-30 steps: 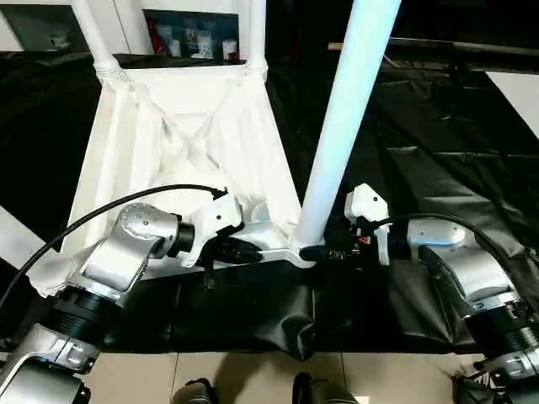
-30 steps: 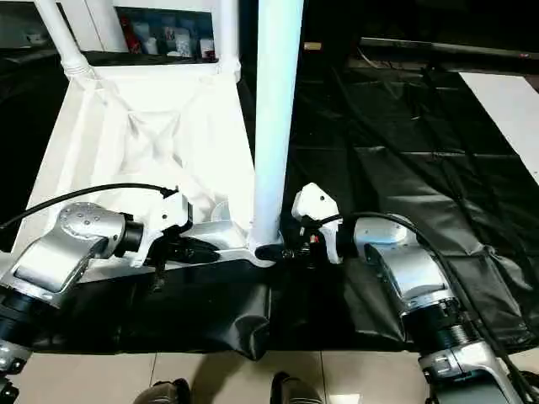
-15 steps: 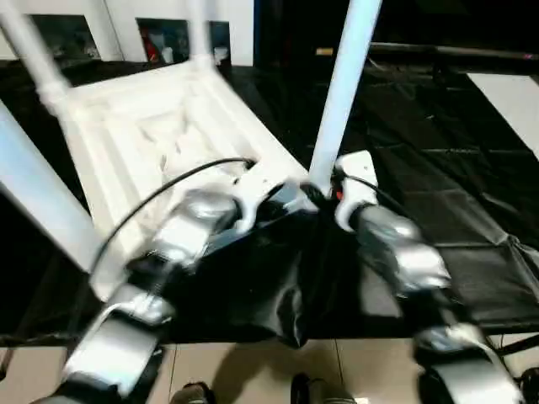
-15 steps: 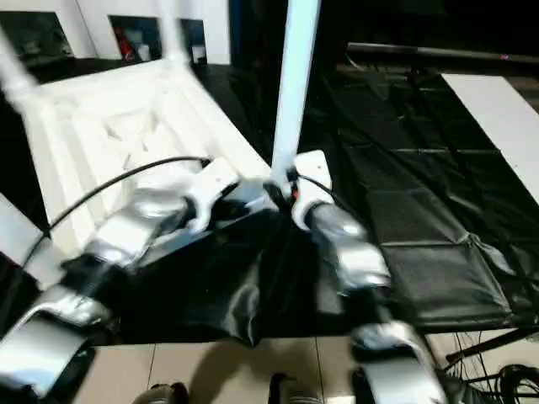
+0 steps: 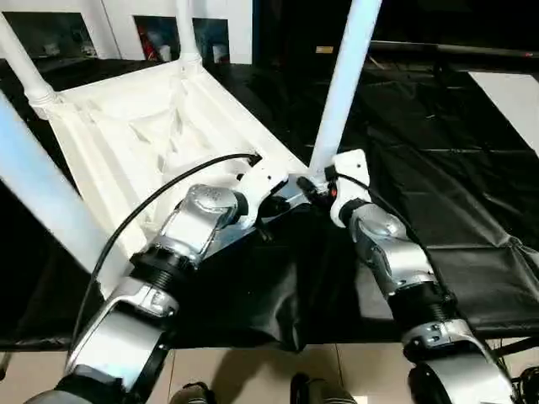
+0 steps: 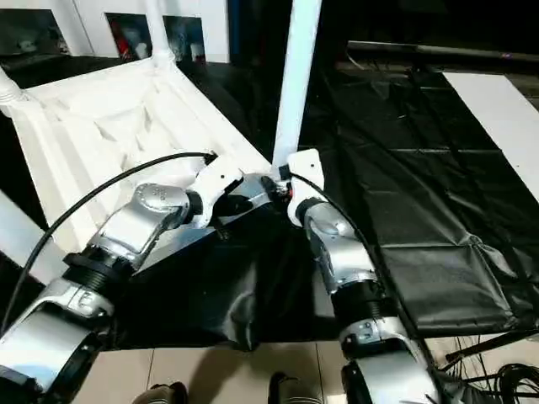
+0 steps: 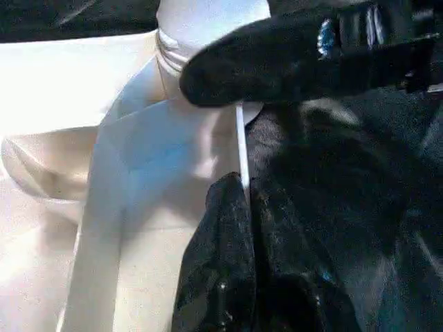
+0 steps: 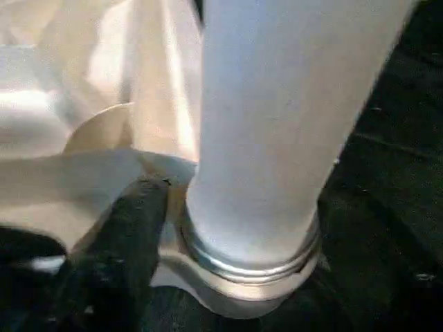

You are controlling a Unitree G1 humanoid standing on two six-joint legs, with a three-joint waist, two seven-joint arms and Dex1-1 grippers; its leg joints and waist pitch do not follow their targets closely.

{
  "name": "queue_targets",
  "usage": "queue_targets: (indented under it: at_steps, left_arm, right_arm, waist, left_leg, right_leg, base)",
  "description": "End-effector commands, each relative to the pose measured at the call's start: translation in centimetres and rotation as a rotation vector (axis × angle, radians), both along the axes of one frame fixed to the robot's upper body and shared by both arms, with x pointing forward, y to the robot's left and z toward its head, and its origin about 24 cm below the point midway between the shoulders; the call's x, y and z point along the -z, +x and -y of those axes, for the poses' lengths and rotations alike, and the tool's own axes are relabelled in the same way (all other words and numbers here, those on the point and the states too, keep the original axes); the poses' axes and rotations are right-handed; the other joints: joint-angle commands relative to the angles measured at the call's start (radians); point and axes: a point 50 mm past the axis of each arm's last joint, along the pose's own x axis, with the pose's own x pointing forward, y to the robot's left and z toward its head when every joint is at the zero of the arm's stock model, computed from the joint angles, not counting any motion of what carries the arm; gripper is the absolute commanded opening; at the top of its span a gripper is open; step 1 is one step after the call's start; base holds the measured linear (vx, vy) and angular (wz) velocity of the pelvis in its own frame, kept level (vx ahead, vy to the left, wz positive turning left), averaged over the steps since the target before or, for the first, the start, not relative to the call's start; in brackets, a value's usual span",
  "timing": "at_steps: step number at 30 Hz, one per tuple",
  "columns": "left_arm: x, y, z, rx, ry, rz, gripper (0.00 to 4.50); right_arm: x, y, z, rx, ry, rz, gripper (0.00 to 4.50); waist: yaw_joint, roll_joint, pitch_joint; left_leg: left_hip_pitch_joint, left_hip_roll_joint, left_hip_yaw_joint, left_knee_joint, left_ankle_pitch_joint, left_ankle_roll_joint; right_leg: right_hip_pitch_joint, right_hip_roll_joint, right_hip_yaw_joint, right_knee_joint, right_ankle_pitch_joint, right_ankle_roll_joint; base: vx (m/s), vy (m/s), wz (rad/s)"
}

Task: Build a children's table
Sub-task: Rotate leg to tighten

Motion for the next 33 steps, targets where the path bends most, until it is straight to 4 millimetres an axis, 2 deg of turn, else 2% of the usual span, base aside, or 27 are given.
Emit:
queue_targets:
  at_steps: [1, 2, 3, 5, 9, 11, 12, 18, 19, 24, 25, 28, 29, 33]
  left_arm:
    - [2.5, -1.4, -0.9, 0.047, 0.058, -0.112, 0.0]
    - [2.5, -1.4, -1.0, 0.048, 0.058, -0.113, 0.0]
    - [2.4, -1.8, -1.5, 0.084, 0.057, -0.121, 0.0]
    - [2.3, -2.4, -2.0, 0.126, 0.059, -0.137, 0.0]
    - [2.3, -4.1, -3.0, 0.281, 0.069, -0.206, 0.0]
    - [2.2, -4.8, -3.3, 0.349, 0.074, -0.227, 0.0]
    - [2.1, -5.1, -3.6, 0.369, 0.077, -0.246, 0.0]
    - [1.8, -5.5, -4.2, 0.379, 0.086, -0.258, 0.0]
    - [1.8, -5.5, -4.3, 0.381, 0.087, -0.26, 0.0]
    - [1.7, -5.7, -4.4, 0.386, 0.089, -0.267, 0.0]
    - [1.7, -5.8, -4.5, 0.388, 0.088, -0.269, 0.0]
    - [1.7, -5.8, -4.5, 0.389, 0.088, -0.272, 0.0]
    - [1.7, -5.9, -4.5, 0.389, 0.087, -0.273, 0.0]
    - [1.7, -5.9, -4.5, 0.387, 0.088, -0.275, 0.0]
  right_arm:
    - [0.0, -0.7, 0.0, -0.137, 0.005, -0.021, 3.91]
    - [-0.1, -0.7, 0.0, -0.141, 0.005, -0.022, 3.99]
    - [-0.4, -1.2, 0.6, -0.25, -0.002, -0.03, 4.02]
    - [-0.6, -2.0, 1.1, -0.358, -0.019, -0.042, 4.21]
    - [-0.7, -3.4, 2.4, -0.543, -0.081, -0.056, 4.21]
    - [-0.8, -3.8, 2.8, -0.581, -0.094, -0.059, 4.21]
    - [-0.9, -4.1, 3.0, -0.624, -0.092, -0.055, 4.21]
    - [-1.2, -4.9, 3.1, -0.704, -0.078, -0.072, 4.21]
    - [-1.1, -5.0, 3.0, -0.712, -0.073, -0.076, 3.96]
    - [-0.9, -5.2, 3.0, -0.742, -0.074, -0.096, 3.68]
    - [-0.8, -5.3, 3.0, -0.751, -0.078, -0.102, 3.44]
    - [-0.7, -5.4, 3.2, -0.76, -0.088, -0.109, 3.37]
    - [-0.6, -5.5, 3.3, -0.761, -0.095, -0.114, 3.17]
    - [-0.4, -5.5, 3.4, -0.763, -0.114, -0.121, 2.88]
  waist:
    - [0.002, -0.001, -0.06]
    - [0.004, 0.0, -0.059]
    - [0.006, 0.001, -0.058]
    - [0.008, 0.001, -0.06]
    - [0.01, 0.002, -0.063]
    - [0.01, 0.003, -0.061]
    - [0.011, 0.007, -0.061]
    - [0.017, 0.006, -0.061]
    - [0.018, 0.005, -0.063]
    - [0.017, 0.003, -0.066]
    - [0.017, 0.003, -0.067]
    - [0.018, 0.003, -0.069]
    - [0.018, 0.003, -0.069]
    - [0.019, 0.004, -0.068]
  left_leg:
    - [0.004, 0.014, -0.009, -0.062, -0.228, 0.041]
    - [0.005, 0.015, -0.007, -0.062, -0.221, 0.048]
    - [0.006, 0.016, -0.006, -0.062, -0.219, 0.054]
    - [0.004, 0.018, -0.007, -0.061, -0.196, 0.061]
    - [0.005, 0.021, -0.004, -0.057, -0.16, 0.083]
    - [0.007, 0.021, -0.002, -0.058, -0.158, 0.087]
    - [0.012, 0.024, -0.002, -0.059, -0.173, 0.08]
    - [0.013, 0.026, -0.001, -0.061, -0.181, 0.064]
    - [0.012, 0.024, -0.001, -0.059, -0.172, 0.065]
    - [0.01, 0.021, -0.002, -0.056, -0.149, 0.068]
    - [0.01, 0.021, -0.002, -0.056, -0.145, 0.069]
    - [0.01, 0.021, -0.001, -0.053, -0.126, 0.078]
    - [0.01, 0.02, 0.0, -0.052, -0.125, 0.081]
    - [0.01, 0.02, 0.0, -0.052, -0.132, 0.08]
  right_leg:
    - [0.053, -0.055, 0.03, -0.067, -0.309, -0.172]
    - [0.053, -0.055, 0.031, -0.066, -0.287, -0.183]
    - [0.053, -0.054, 0.031, -0.065, -0.277, -0.19]
    - [0.057, -0.055, 0.031, -0.059, -0.236, -0.203]
    - [0.061, -0.055, 0.032, -0.049, -0.154, -0.24]
    - [0.059, -0.056, 0.033, -0.05, -0.153, -0.25]
    - [0.056, -0.056, 0.032, -0.053, -0.181, -0.255]
    - [0.056, -0.056, 0.033, -0.051, -0.202, -0.245]
    - [0.057, -0.057, 0.033, -0.05, -0.194, -0.246]
    - [0.061, -0.057, 0.033, -0.047, -0.178, -0.247]
    - [0.061, -0.057, 0.033, -0.046, -0.173, -0.248]
    - [0.062, -0.056, 0.033, -0.043, -0.144, -0.256]
    - [0.063, -0.055, 0.033, -0.042, -0.138, -0.259]
    - [0.062, -0.055, 0.033, -0.043, -0.152, -0.257]
  base:
    - [0.0, 0.0, 0.0]
    - [0.0, 0.0, 0.0]
    - [0.0, 0.0, 0.0]
    - [0.0, 0.0, 0.0]
    - [0.0, 0.0, 0.0]
    - [0.0, 0.0, 0.0]
    - [0.0, 0.0, 0.0]
    - [0.0, 0.0, 0.0]
    - [0.0, 0.0, 0.0]
    - [0.0, 0.0, 0.0]
    - [0.0, 0.0, 0.0]
    - [0.0, 0.0, 0.0]
    - [0.0, 0.0, 0.0]
    - [0.0, 0.0, 0.0]
